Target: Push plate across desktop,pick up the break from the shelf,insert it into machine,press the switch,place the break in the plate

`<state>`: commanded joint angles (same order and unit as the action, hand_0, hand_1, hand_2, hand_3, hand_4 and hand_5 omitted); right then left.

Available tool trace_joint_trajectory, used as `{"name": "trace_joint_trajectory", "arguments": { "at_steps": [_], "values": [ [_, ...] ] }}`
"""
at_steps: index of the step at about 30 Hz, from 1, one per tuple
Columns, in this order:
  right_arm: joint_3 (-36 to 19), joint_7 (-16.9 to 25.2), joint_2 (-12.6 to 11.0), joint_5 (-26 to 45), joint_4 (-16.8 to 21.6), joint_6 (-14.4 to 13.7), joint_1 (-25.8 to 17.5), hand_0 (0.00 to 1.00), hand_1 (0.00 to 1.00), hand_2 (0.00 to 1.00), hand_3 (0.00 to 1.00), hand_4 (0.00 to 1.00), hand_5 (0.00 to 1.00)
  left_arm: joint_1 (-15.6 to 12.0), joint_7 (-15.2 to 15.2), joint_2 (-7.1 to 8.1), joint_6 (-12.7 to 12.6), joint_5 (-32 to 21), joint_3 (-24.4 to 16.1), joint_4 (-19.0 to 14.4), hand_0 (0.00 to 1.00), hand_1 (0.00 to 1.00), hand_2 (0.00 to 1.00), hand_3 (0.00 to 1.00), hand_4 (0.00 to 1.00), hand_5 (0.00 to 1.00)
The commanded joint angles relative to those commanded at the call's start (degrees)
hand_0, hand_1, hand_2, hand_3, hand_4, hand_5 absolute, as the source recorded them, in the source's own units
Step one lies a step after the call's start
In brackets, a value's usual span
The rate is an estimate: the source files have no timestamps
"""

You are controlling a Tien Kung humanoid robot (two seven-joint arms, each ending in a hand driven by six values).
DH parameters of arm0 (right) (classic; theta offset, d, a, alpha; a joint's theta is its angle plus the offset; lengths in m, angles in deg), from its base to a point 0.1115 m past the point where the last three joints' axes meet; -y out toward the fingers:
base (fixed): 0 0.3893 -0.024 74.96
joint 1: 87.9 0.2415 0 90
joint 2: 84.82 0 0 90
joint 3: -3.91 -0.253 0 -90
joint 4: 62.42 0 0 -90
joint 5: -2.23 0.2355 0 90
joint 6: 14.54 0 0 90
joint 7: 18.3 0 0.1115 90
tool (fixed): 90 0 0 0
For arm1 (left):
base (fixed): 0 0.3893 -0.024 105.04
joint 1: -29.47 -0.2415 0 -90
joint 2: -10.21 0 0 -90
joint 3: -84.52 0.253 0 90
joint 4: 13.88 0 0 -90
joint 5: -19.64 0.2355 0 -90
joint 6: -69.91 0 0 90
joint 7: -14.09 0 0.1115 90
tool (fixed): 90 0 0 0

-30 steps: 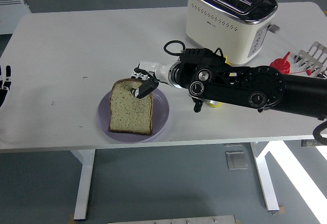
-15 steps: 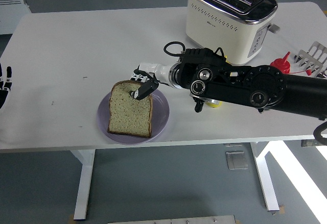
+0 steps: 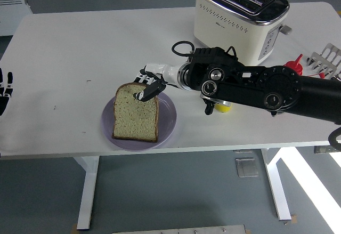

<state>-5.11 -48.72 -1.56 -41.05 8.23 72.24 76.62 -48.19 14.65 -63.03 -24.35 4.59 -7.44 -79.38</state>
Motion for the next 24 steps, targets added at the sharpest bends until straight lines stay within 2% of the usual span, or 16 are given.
{"name": "trace_joint_trajectory", "arguments": {
  "at_steps": [3,8,9,20,21,24],
  "values": [
    [-0.3,0.1,-0.2,-0.2,0.1,0.0,0.0,0.665,0.691,0.744,0.694,0.68,0.316,0.0,-0.1,-0.03,-0.1,0.1,0.0,0.2,0.759,0.688,0.641,0.663,0.652,0.998],
    [-1.0,0.4,-0.5,-0.7,0.2,-0.3,0.1,0.665,0.691,0.744,0.694,0.68,0.316,0.1,-0.4,-0.03,-0.2,0.3,0.0,0.5,0.759,0.688,0.641,0.663,0.652,0.998],
    [-1.0,0.4,-0.6,-0.8,0.2,-0.4,0.2,0.667,0.692,0.743,0.694,0.659,0.285,0.1,-0.4,-0.03,-0.2,0.3,0.0,0.5,0.758,0.689,0.641,0.663,0.655,0.998],
    [-2.4,1.6,-1.2,-2.2,0.6,-1.4,0.4,0.667,0.692,0.734,0.691,0.655,0.288,0.4,-0.5,-0.01,-0.2,0.4,-0.2,0.8,0.763,0.691,0.641,0.663,0.658,0.998],
    [-2.7,1.6,-1.4,-2.4,0.7,-1.5,0.3,0.667,0.687,0.719,0.687,0.695,0.327,0.4,-0.5,-0.01,-0.2,0.5,-0.2,0.8,0.762,0.69,0.642,0.664,0.66,0.998],
    [-4.9,1.9,-2.1,-3.3,1.8,-1.9,-0.1,0.667,0.687,0.719,0.687,0.695,0.327,0.4,-0.5,-0.04,-0.2,0.7,-0.3,0.6,0.762,0.69,0.642,0.664,0.66,0.998]
  ]
}}
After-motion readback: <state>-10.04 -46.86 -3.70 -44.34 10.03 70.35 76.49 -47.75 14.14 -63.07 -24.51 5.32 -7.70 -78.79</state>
